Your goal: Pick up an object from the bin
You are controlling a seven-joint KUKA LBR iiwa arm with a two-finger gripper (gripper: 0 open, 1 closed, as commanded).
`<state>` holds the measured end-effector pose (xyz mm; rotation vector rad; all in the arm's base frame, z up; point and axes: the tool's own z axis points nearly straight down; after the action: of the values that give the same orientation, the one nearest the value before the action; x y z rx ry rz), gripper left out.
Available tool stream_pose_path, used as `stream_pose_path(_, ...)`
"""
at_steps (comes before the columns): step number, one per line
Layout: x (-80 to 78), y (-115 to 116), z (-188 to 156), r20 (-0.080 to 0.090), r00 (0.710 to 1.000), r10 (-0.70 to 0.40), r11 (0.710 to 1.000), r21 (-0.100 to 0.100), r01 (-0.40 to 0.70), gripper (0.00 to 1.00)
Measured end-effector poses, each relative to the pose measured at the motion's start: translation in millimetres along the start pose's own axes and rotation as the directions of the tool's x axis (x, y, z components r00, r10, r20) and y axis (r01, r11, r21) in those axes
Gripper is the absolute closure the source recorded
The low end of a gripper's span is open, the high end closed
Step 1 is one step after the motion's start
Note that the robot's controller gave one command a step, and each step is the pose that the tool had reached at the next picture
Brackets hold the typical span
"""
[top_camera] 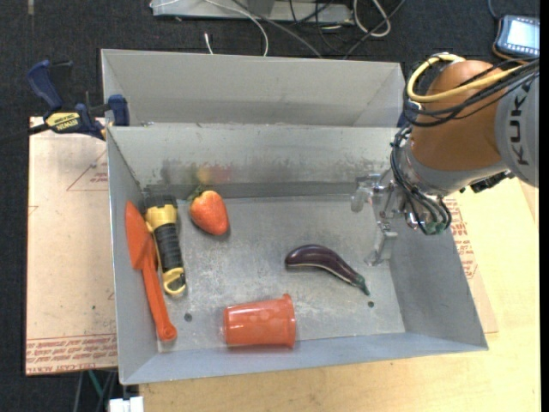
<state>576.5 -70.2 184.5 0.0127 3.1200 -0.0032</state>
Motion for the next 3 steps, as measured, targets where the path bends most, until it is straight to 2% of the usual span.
stream_pose_path(1,6.4,1,5,-0.005,1.0,-0.022,1.0,-0.001,0.022,0.0)
stream_pose_path(2,-25.4,13,71,-0.001,0.996,-0.095,0.995,-0.002,0.095,0.0)
stream_pose_path(3,26.4,75,116,-0.016,0.965,-0.264,0.965,-0.009,0.263,0.0)
